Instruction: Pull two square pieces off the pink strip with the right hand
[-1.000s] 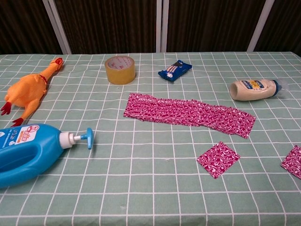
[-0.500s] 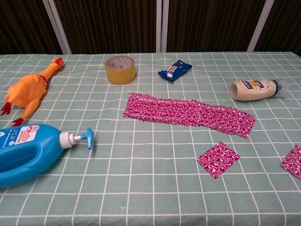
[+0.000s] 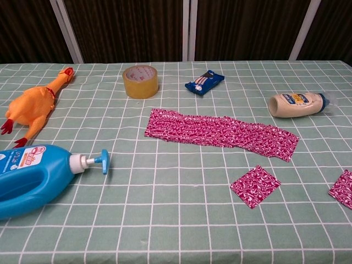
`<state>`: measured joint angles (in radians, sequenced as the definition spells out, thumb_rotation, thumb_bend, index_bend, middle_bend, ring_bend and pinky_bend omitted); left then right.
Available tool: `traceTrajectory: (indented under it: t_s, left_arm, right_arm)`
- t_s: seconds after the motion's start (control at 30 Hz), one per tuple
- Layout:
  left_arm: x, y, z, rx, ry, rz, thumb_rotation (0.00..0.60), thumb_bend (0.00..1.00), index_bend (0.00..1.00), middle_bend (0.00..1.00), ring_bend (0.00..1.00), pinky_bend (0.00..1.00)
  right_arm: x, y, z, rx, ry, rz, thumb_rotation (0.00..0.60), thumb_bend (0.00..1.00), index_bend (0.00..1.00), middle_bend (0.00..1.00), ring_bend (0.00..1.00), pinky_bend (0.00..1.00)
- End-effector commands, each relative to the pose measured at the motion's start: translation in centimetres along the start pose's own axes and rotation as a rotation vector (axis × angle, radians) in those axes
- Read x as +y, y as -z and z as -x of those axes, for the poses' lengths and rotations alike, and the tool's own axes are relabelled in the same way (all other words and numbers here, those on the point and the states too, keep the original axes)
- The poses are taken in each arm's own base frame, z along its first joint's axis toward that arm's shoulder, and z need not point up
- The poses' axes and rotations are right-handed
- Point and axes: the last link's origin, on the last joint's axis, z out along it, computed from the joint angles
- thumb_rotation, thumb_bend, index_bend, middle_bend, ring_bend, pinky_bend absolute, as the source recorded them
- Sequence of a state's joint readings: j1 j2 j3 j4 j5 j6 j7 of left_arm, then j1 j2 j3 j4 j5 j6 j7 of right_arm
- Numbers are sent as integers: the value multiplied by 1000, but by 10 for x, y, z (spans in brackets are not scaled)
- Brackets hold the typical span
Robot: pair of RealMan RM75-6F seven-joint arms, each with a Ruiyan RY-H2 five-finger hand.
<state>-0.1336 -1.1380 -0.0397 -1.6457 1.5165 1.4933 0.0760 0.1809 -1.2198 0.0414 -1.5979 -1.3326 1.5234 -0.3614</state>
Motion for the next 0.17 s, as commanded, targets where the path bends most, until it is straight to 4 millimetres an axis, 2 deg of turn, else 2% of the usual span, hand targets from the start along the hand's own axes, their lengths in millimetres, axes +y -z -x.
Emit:
traceTrajectory:
  t_s: [0.03,0.17]
  left_arm:
    - [-1,0,-1,2,-2,-2,600,208,68,23,0,98]
    - [-4,1,-2,4,-8,-15,600,208,69,23,0,98]
  right_arm:
    - [7,3,3,-20,-33,29,600,59,0,0,0,0]
    - [3,3,4,-15,-38,4,600,125,0,0,0,0]
